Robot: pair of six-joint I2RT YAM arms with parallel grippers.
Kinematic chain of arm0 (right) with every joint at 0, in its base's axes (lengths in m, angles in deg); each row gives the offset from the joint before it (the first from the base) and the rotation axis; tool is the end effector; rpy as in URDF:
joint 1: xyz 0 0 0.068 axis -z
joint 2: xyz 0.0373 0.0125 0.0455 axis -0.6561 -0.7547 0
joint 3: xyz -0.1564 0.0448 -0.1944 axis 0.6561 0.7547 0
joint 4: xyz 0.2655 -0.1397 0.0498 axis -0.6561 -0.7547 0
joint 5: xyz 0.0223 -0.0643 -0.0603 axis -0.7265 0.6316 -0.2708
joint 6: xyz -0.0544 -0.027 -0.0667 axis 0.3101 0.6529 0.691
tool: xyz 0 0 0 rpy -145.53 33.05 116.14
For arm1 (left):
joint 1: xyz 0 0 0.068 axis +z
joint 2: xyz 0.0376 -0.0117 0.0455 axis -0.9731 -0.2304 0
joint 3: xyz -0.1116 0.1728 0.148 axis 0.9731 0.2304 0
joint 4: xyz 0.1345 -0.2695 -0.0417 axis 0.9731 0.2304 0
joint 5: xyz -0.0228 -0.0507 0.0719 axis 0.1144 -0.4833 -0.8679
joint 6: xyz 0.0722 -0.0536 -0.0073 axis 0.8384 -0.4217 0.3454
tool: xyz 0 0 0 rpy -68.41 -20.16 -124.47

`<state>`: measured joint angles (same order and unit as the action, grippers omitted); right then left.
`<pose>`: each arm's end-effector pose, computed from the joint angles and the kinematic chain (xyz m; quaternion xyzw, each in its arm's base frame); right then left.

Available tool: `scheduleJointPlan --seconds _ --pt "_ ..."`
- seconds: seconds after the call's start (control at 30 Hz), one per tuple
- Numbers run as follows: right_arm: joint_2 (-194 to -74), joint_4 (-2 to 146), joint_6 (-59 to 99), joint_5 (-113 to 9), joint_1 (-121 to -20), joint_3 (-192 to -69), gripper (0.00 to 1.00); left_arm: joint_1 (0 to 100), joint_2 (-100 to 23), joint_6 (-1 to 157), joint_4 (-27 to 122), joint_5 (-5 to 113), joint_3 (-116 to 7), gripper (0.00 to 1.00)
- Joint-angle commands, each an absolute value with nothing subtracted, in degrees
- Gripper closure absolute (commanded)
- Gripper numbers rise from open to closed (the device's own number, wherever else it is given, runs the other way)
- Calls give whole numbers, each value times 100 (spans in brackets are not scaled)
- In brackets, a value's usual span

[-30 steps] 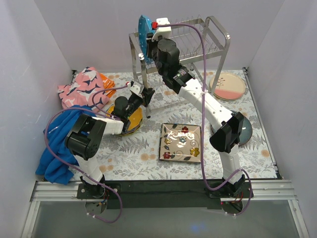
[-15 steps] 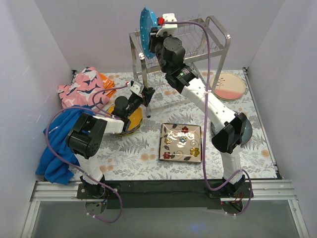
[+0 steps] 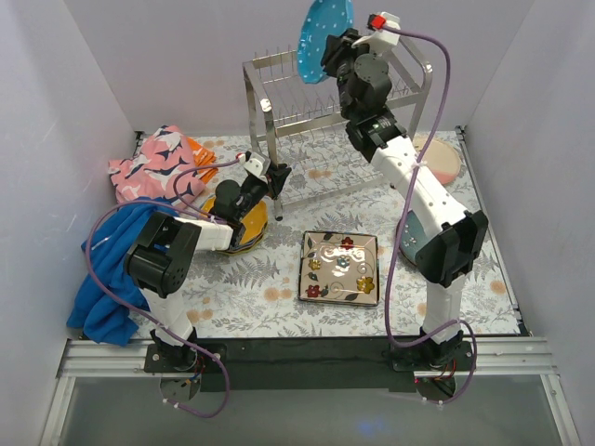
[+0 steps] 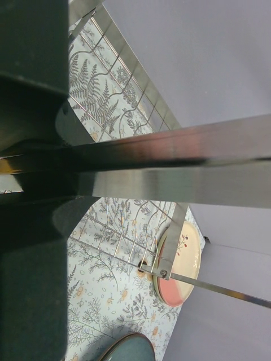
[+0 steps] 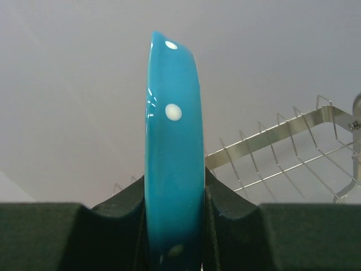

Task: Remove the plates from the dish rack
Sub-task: Unload the plate from the dish rack.

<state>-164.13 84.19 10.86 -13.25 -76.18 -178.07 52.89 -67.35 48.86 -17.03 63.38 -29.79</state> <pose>0.4415 0.2606 0.5173 0.1328 0.5558 0.2186 0.7910 0.3910 -0.1988 0.1619 0.0222 0.6502 -0.4829 0.5861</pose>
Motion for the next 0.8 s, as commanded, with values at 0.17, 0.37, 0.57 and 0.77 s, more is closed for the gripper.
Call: scheduleJointPlan --seconds 0.17,0.37,0.57,0.77 --pt "-15355 9619 -1466 -1450 -6896 -17200 99 5347 -6873 5140 -933 6062 -2997 100" --pt "-15144 9611 -2891 -2337 -6298 -16750 99 5347 -6873 5123 -898 6071 -3023 100" --pt "-15276 9558 -3419 -2989 -6113 -17023 99 5347 -6899 5096 -915 6089 -3006 100" --pt "-15161 9505 -3892 -3023 -6034 -16742 99 5347 -6846 5052 -863 5992 -2962 100"
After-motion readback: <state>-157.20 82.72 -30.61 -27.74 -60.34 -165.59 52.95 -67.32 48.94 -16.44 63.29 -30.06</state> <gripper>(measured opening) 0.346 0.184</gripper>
